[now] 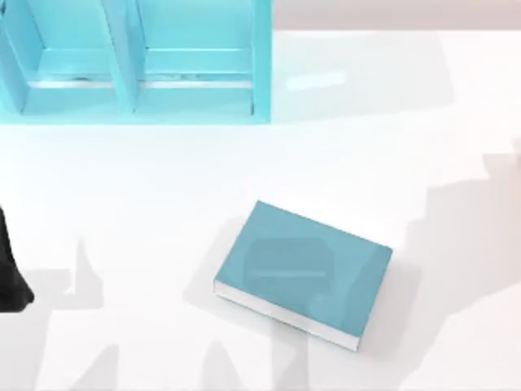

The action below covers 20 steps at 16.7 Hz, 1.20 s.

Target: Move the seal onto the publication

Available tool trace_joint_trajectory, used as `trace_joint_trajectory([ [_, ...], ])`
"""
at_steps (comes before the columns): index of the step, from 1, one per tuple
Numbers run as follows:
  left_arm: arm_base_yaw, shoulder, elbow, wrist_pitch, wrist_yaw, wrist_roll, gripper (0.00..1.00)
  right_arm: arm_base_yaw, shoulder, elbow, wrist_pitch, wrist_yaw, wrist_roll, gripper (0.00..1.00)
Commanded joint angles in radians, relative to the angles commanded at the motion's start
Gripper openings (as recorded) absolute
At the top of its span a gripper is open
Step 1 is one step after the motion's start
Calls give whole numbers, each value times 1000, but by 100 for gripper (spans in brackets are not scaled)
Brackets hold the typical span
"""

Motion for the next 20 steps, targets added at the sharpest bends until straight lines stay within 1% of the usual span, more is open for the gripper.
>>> trace_joint_trajectory([
  [2, 0, 0, 0, 0, 0, 0, 100, 94, -48, 82, -132, -6, 93, 0],
  [4, 0, 0, 0, 0, 0, 0, 100, 209, -75, 123, -248, 9, 195, 0],
  [7, 0, 0, 0, 0, 0, 0, 100, 336, -80, 124, -344, 47, 297, 0],
  [9, 0, 0, 0, 0, 0, 0, 100, 371, -75, 115, -362, 57, 315, 0],
  [15, 0, 0, 0, 0, 0, 0, 100, 379, -65, 117, -362, 57, 328, 0],
  [17, 0, 0, 0, 0, 0, 0, 100, 421, -31, 122, -362, 64, 377, 0],
  [20, 0, 0, 0, 0, 0, 0, 100, 543, 49, 136, -348, 76, 507, 0],
])
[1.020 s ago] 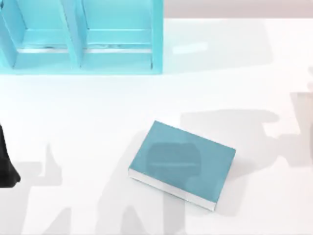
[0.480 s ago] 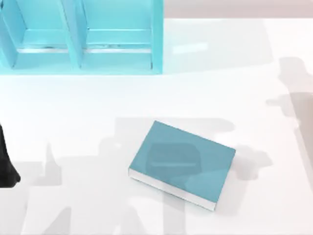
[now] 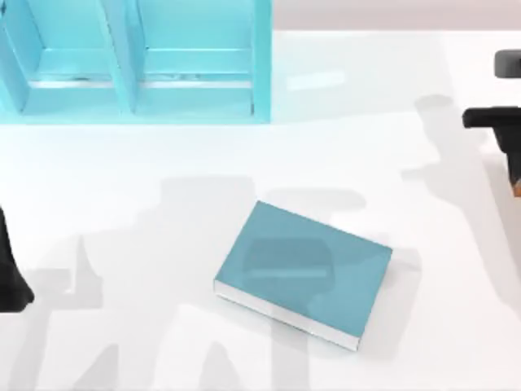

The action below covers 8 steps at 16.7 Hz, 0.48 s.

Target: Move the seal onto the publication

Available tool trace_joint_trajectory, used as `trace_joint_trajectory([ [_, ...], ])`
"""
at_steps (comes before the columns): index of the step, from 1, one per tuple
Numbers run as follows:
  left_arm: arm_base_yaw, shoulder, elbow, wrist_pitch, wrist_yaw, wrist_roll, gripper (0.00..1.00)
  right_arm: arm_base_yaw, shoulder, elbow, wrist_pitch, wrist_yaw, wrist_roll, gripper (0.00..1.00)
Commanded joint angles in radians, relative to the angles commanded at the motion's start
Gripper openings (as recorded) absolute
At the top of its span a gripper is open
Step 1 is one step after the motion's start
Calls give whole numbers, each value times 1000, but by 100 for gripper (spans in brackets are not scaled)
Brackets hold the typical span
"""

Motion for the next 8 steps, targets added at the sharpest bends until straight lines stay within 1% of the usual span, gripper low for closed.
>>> trace_joint_trajectory([
  [8, 0, 0, 0, 0, 0, 0, 100, 450, 184, 57, 132, 1, 434, 0],
])
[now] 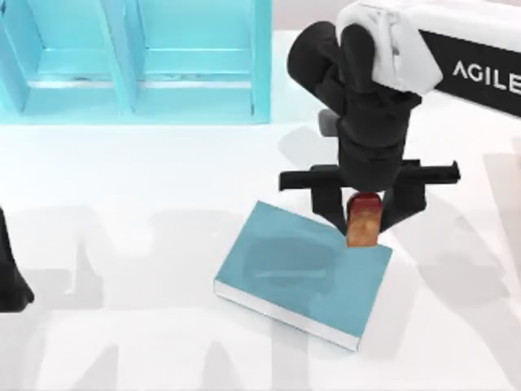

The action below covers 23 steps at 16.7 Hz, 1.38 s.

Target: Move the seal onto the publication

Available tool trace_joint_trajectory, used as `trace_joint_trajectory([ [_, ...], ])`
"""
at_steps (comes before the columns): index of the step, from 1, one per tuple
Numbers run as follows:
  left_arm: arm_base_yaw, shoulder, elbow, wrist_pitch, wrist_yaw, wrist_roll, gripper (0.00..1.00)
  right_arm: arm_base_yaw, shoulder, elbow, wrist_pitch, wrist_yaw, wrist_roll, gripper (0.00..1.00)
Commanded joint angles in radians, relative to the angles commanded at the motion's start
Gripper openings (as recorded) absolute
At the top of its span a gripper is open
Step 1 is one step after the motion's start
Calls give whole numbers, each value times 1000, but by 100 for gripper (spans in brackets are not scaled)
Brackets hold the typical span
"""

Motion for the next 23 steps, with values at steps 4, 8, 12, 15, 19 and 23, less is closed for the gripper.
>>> trace_joint_trajectory([
  [4, 0, 0, 0, 0, 0, 0, 100, 116, 17, 23, 65, -16, 120, 0],
  [8, 0, 0, 0, 0, 0, 0, 100, 123, 17, 24, 70, -18, 127, 0],
  [12, 0, 0, 0, 0, 0, 0, 100, 123, 17, 24, 70, -18, 127, 0],
  [15, 0, 0, 0, 0, 0, 0, 100, 123, 17, 24, 70, -18, 127, 8],
  [19, 0, 0, 0, 0, 0, 0, 100, 123, 17, 24, 70, -18, 127, 38],
  [23, 0, 0, 0, 0, 0, 0, 100, 123, 17, 24, 70, -18, 127, 68],
])
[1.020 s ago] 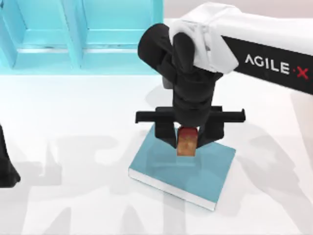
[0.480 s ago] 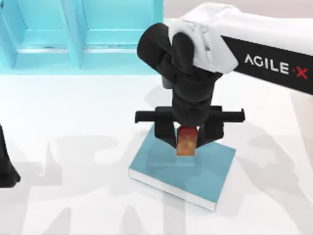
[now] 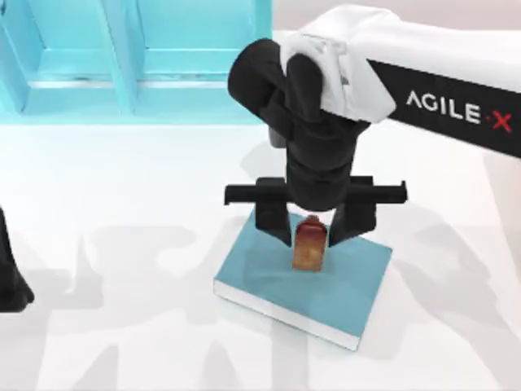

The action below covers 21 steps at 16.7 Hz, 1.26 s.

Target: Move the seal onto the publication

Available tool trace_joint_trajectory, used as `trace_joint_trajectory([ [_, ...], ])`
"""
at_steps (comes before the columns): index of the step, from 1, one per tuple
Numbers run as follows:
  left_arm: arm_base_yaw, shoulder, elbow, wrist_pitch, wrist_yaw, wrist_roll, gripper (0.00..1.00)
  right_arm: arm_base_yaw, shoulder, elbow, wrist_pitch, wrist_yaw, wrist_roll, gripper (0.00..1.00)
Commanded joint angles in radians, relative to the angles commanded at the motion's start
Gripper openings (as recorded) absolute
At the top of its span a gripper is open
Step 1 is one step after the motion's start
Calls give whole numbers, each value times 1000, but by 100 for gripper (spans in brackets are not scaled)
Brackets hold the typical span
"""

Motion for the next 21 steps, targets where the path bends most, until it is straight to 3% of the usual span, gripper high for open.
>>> trace_joint_trajectory([
  [4, 0, 0, 0, 0, 0, 0, 100, 0, 0, 0, 0, 0, 0, 98],
  [5, 0, 0, 0, 0, 0, 0, 100, 0, 0, 0, 0, 0, 0, 100],
  [14, 0, 0, 0, 0, 0, 0, 100, -1, 0, 3, -4, 0, 0, 100],
  [21, 0, 0, 0, 0, 0, 0, 100, -2, -9, 105, -114, 0, -1, 100],
])
